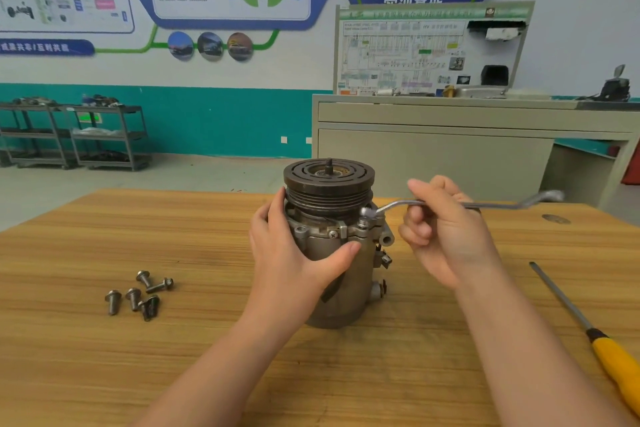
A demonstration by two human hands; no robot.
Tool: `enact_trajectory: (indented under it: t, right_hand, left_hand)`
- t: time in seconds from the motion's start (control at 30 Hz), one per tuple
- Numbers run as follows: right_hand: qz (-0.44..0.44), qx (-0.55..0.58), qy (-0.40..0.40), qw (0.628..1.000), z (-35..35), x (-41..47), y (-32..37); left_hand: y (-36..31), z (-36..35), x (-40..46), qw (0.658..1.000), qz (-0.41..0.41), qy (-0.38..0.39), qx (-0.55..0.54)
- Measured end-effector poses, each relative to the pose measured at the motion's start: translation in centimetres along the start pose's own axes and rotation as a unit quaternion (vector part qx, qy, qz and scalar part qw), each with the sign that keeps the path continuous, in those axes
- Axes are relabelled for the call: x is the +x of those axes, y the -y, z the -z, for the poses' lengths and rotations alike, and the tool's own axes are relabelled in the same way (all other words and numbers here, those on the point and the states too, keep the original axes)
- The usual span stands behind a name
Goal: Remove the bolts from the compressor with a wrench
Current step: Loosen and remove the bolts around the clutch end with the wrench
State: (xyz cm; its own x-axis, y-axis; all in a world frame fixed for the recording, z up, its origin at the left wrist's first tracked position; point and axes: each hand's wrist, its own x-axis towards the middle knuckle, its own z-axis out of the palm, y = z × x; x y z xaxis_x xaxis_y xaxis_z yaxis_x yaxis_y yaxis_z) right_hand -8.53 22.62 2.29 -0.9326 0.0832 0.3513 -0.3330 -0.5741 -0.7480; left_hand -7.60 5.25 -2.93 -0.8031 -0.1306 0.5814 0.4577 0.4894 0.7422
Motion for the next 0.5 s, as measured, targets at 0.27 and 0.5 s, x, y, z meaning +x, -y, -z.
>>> enact_trajectory:
  t: [0.27, 0.5]
  right_hand:
    - [0.308, -0.323, -0.079, 0.891, -1.8, -2.7, -0.4]
    - [0.477, -0.507, 0.031, 0.717, -3.6, -4.3, -0.7]
  left_hand:
    - [0.1, 0.0, 0.2, 1.000, -0.008, 0.003, 0.015]
    - [0.0, 0.0, 0.0, 1.000, -0.022, -0.008, 0.020]
